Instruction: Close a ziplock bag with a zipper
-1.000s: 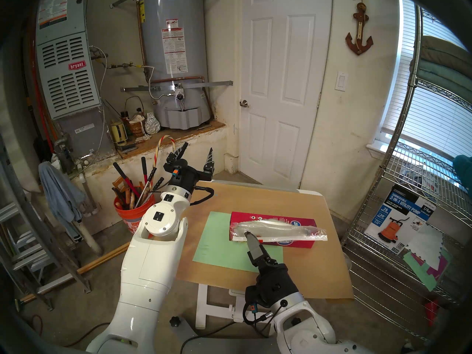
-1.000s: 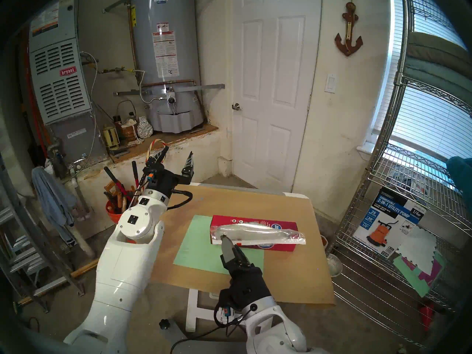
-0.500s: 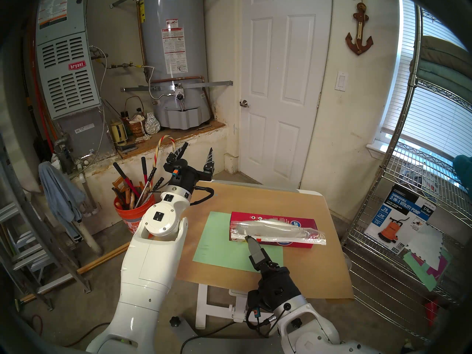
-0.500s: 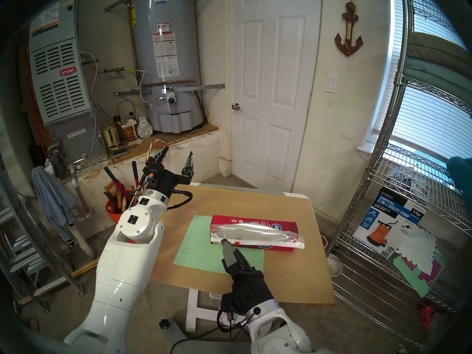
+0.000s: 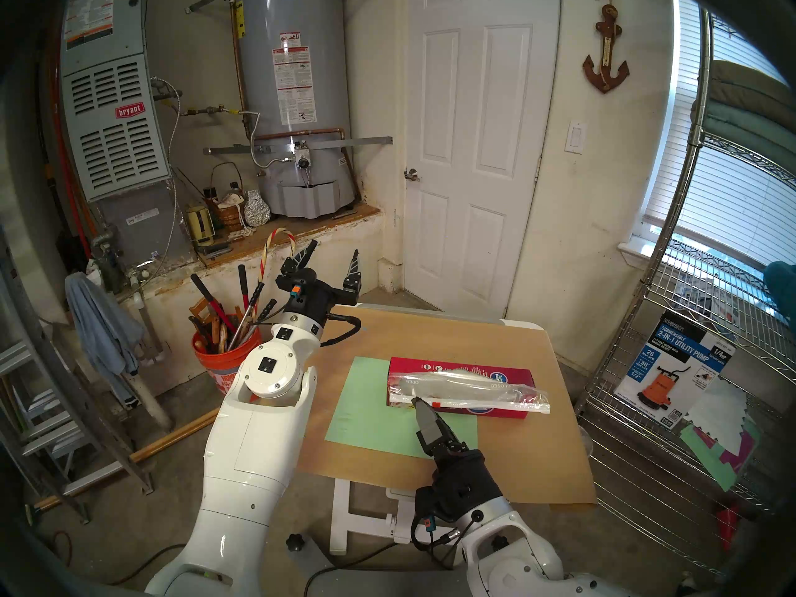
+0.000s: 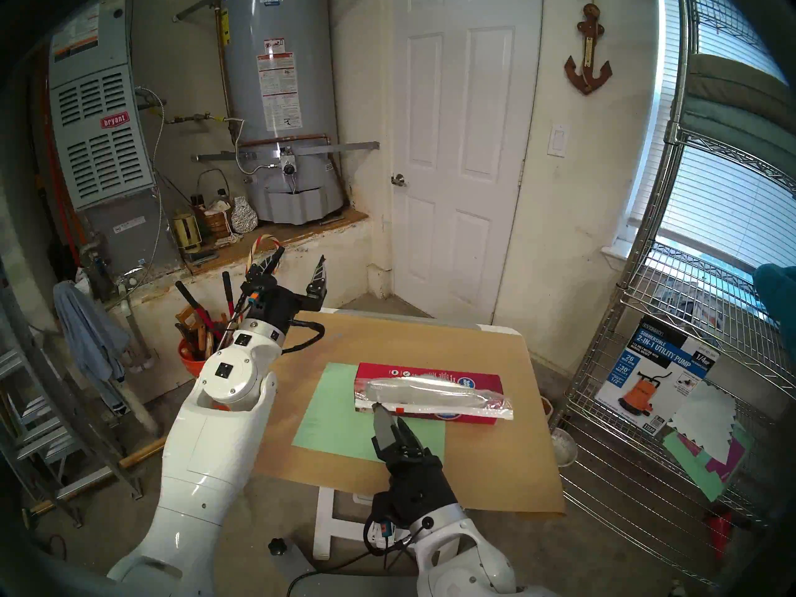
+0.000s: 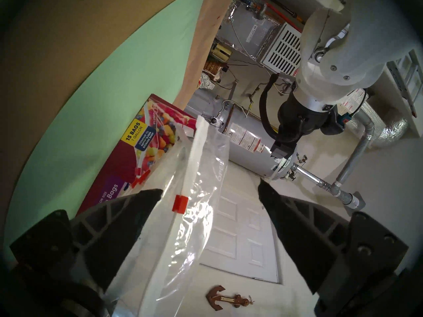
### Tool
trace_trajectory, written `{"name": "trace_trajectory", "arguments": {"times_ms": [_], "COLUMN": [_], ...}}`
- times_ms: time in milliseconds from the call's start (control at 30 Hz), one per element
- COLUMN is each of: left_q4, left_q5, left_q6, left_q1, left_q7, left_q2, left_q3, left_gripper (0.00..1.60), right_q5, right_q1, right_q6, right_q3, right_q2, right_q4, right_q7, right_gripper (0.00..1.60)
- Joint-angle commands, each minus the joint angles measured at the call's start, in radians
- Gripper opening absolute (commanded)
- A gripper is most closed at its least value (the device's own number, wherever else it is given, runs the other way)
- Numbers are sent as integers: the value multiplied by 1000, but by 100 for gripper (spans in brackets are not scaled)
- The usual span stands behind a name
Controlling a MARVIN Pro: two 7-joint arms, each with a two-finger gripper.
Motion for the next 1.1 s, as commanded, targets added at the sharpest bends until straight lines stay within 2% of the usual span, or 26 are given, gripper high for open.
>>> {"name": "trace_trajectory", "arguments": {"times_ms": [0,167,333,733,867,1067], "left_q4": [-23,-23,-23,-23,-23,-22], "left_q5": [2,2,2,2,2,1], "left_q6": [-3,-3,-3,-3,-3,-4], "left_q1": [-12,-12,-12,-12,-12,-13], "left_q7": [0,0,0,0,0,0], "left_q2": [1,1,1,1,1,1], "left_q3": [-1,-1,-1,-1,-1,-1], "left_gripper": [160,160,160,160,160,160], "right_q5": [-22,-48,-41,-4,-8,68], "right_q1": [39,50,49,22,20,75], "right_q6": [37,56,63,35,13,-95], "right_q3": [-3,-6,-3,-2,0,33], "right_q2": [-54,-65,-66,7,22,47], "right_q4": [-1,11,-3,-138,-182,-246], "right_q7": [-11,-13,-8,32,86,186], "right_gripper": [160,160,160,160,160,160]}}
